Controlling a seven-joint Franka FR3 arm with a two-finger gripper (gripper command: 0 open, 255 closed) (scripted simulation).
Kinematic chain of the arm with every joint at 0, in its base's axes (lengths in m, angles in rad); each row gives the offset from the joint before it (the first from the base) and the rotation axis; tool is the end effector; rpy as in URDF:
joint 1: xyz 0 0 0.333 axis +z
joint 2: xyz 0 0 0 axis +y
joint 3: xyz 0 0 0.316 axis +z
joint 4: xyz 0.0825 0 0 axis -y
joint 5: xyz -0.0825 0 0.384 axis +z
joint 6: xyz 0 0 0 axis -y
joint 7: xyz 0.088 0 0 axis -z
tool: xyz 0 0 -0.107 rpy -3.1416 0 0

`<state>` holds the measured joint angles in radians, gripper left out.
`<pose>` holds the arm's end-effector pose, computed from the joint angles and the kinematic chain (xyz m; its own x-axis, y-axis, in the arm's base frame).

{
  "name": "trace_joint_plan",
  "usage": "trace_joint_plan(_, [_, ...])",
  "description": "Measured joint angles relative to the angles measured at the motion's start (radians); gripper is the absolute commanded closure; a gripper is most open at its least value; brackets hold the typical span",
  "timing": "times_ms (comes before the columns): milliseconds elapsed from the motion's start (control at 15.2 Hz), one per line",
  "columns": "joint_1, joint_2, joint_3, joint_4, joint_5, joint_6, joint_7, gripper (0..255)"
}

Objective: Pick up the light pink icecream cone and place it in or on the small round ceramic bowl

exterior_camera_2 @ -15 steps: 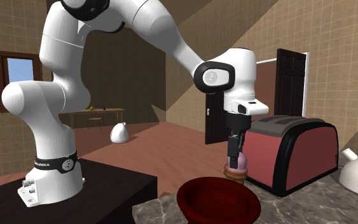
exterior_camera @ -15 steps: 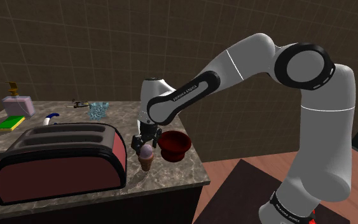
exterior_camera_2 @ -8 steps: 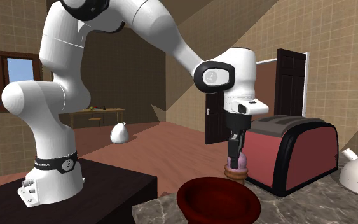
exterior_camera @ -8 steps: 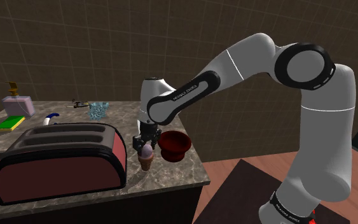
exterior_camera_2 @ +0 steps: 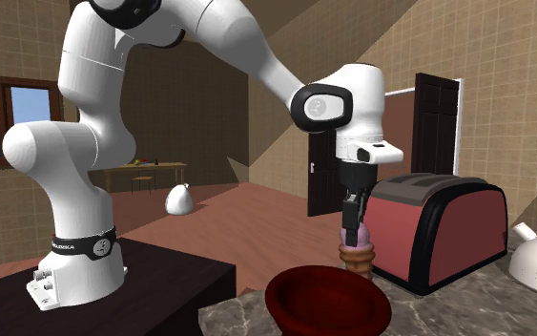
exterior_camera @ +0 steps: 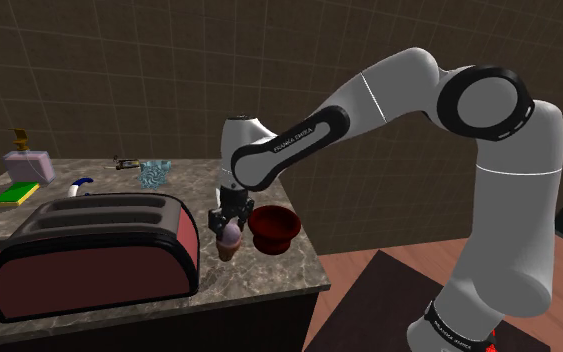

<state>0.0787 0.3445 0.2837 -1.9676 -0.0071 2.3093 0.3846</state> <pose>0.5742 0.2101 0.3048 0.9992 -0.0327 -0.0239 -0.0347 -0.9956 -0.0866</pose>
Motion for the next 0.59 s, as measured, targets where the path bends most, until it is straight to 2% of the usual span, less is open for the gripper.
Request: trace_joint_plan(594, [-0.008, -0.064, 0.008, 0.042, 0.019, -0.105, -0.006, 255])
